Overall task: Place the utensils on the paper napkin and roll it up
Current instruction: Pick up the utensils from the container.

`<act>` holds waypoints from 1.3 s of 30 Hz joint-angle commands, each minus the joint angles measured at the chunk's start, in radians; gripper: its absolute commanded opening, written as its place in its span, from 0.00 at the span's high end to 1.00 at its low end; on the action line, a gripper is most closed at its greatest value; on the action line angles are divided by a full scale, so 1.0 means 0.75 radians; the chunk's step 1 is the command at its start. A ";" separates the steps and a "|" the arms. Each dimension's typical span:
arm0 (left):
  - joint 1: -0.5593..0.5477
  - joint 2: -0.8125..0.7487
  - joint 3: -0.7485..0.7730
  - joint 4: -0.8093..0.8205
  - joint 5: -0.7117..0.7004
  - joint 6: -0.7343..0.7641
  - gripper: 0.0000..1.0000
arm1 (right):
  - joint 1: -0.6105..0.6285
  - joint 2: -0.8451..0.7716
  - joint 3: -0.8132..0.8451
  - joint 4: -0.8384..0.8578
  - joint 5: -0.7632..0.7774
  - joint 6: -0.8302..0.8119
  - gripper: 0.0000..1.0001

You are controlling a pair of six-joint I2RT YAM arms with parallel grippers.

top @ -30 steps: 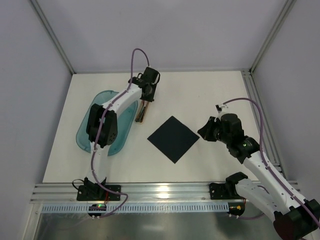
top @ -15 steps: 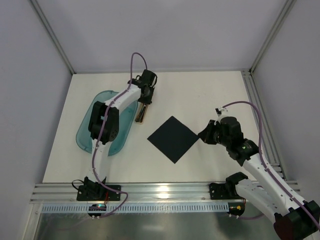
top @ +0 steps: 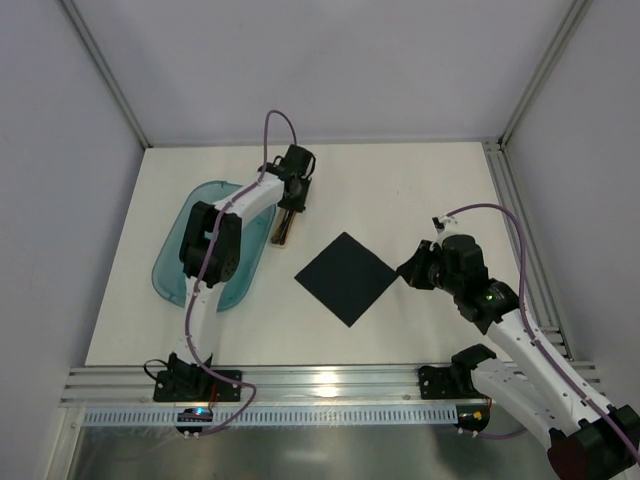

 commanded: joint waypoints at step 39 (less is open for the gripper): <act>0.019 -0.021 0.089 -0.007 -0.031 0.084 0.72 | 0.008 0.013 0.038 -0.001 0.066 -0.058 0.91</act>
